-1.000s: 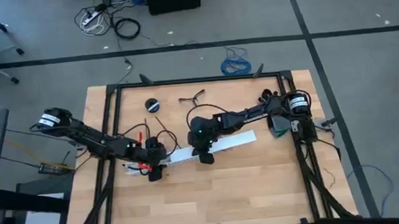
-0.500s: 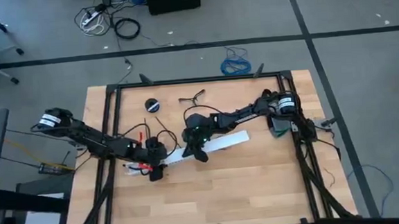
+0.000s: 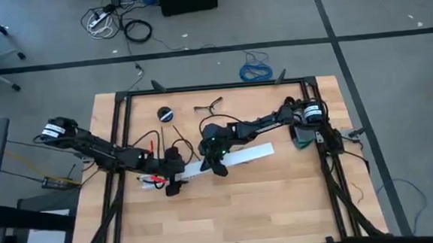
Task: Ziptie cables
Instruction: Close the white cable duct
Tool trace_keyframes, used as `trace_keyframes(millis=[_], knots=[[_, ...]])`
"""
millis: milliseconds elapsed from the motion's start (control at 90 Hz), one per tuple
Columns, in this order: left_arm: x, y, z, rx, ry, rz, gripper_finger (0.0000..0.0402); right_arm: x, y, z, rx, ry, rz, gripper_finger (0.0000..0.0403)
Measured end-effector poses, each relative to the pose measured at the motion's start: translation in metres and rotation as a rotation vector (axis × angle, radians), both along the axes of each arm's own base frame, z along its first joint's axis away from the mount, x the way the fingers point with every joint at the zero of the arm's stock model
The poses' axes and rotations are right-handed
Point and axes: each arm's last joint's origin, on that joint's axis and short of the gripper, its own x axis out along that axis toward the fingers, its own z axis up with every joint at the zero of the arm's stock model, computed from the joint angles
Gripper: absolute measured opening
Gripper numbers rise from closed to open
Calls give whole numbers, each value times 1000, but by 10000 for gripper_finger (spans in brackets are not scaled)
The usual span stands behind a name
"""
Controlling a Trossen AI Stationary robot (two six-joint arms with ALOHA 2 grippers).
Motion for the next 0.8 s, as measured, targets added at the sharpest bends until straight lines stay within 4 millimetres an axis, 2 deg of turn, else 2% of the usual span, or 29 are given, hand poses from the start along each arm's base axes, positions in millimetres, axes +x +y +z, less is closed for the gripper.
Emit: trace_keyframes(millis=[244,522,800], knots=[[-5,0,-4,-50,67,14,364,-4,0,0,5,46,6,0],[-12,2,-8,-21,161,15,364,-5,-1,0,11,64,1,0],[-12,2,-8,-12,146,25,363,-5,-2,11,15,22,-4,0]])
